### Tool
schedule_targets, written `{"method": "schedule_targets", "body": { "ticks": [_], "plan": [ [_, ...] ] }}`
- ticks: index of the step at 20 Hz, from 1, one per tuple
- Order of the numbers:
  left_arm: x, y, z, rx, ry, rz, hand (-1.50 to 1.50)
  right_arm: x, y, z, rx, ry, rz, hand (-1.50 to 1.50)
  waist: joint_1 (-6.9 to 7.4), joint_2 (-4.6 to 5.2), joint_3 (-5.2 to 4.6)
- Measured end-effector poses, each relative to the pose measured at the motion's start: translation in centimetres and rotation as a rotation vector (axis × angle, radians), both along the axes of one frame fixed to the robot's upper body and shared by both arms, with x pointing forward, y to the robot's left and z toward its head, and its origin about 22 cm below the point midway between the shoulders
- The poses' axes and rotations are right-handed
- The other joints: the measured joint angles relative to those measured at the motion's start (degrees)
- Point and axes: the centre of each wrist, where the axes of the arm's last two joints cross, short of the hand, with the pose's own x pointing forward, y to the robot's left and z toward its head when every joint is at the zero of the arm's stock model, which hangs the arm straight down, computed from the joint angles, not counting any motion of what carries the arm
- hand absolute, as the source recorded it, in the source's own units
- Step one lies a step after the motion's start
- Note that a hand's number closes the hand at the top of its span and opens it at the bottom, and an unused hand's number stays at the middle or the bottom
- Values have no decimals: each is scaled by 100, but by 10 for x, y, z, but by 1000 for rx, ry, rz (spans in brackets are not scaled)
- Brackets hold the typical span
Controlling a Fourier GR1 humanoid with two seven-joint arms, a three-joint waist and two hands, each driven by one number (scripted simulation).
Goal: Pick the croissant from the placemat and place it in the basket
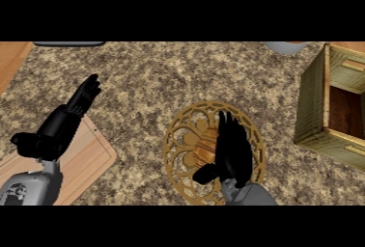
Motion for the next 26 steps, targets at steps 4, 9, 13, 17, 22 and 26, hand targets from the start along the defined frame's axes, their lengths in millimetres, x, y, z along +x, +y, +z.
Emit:
{"method": "schedule_targets", "body": {
  "ticks": [4,9,13,17,22,26],
  "plan": [
    [0,3,-4,-5,0,1,0,2,-5,-10,15,24,-13,-150,-5,-9,0],
    [0,4,-5,-2,4,4,0,6,-9,-11,42,70,9,150,-6,-9,-1],
    [1,-5,-4,-2,-3,4,0,11,-4,-17,40,106,42,150,-5,-26,-7],
    [4,-4,-7,-5,1,0,0,12,-5,-23,28,97,58,150,-15,-48,-17],
    [1,-2,-10,-7,-4,2,0,10,2,-25,-46,76,114,150,-14,-66,-24],
    [3,-4,-4,-4,0,8,0,-3,-3,-26,-107,52,177,150,-33,-55,-17]
  ]
}}
